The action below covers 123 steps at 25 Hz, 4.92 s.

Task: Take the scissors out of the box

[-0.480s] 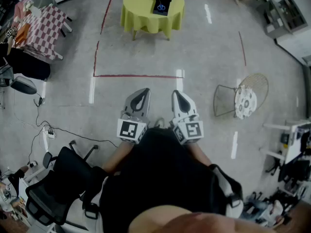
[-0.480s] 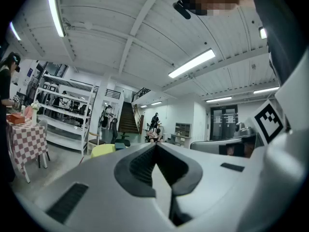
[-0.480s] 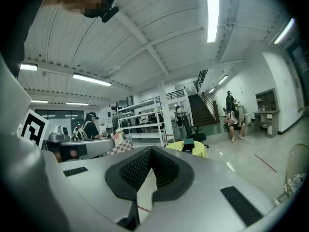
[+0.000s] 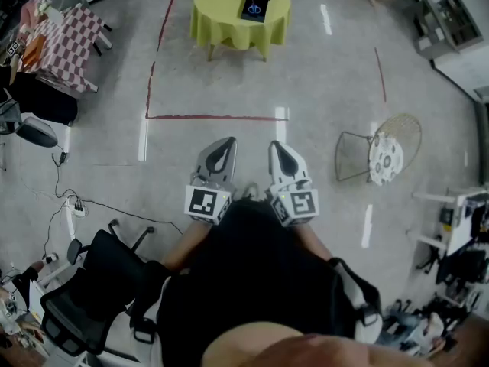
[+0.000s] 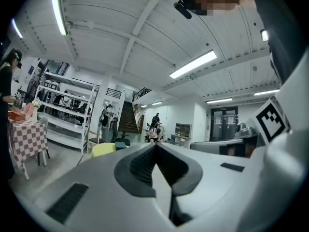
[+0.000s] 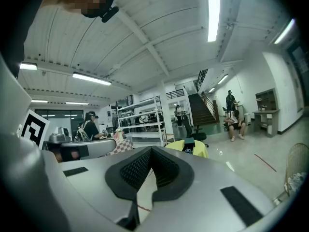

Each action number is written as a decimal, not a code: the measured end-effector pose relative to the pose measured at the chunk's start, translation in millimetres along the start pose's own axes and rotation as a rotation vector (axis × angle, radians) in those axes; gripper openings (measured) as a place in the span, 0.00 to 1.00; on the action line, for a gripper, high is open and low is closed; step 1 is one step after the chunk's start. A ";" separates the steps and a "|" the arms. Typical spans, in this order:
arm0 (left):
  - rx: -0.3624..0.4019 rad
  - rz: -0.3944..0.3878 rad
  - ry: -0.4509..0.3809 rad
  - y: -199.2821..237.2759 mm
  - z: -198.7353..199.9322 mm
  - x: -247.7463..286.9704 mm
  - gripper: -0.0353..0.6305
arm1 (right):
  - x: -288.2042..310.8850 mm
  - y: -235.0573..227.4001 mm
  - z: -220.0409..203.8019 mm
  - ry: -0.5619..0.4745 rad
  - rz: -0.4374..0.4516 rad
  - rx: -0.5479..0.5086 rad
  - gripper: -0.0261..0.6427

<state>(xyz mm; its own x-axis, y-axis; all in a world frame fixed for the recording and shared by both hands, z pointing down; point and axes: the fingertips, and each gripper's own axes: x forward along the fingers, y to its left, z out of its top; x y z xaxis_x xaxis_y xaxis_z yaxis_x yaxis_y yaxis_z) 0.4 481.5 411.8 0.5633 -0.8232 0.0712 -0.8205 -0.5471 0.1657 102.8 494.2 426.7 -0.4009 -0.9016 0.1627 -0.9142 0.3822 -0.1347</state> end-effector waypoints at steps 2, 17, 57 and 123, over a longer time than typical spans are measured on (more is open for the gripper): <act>-0.002 -0.004 0.001 2.9 -1.3 -0.8 0.05 | 2.1 1.2 -1.1 -0.002 -0.007 0.006 0.03; 0.002 -0.035 -0.009 63.7 4.5 -21.1 0.05 | 48.9 44.0 4.1 -0.024 -0.029 -0.011 0.03; -0.032 0.005 0.022 226.7 61.8 366.6 0.05 | 399.0 -191.9 83.3 -0.010 0.009 -0.002 0.03; -0.146 -0.164 0.236 538.0 30.3 768.3 0.05 | 851.3 -426.4 -242.2 1.097 -0.314 0.166 0.18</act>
<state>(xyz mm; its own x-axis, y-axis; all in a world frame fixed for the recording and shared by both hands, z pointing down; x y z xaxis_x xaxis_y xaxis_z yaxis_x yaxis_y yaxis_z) -11.2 -449.9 525.9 0.7080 -0.6584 0.2555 -0.7039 -0.6281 0.3316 137.0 -387.2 859.4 -0.0677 -0.2595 0.9634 -0.9964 0.0677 -0.0518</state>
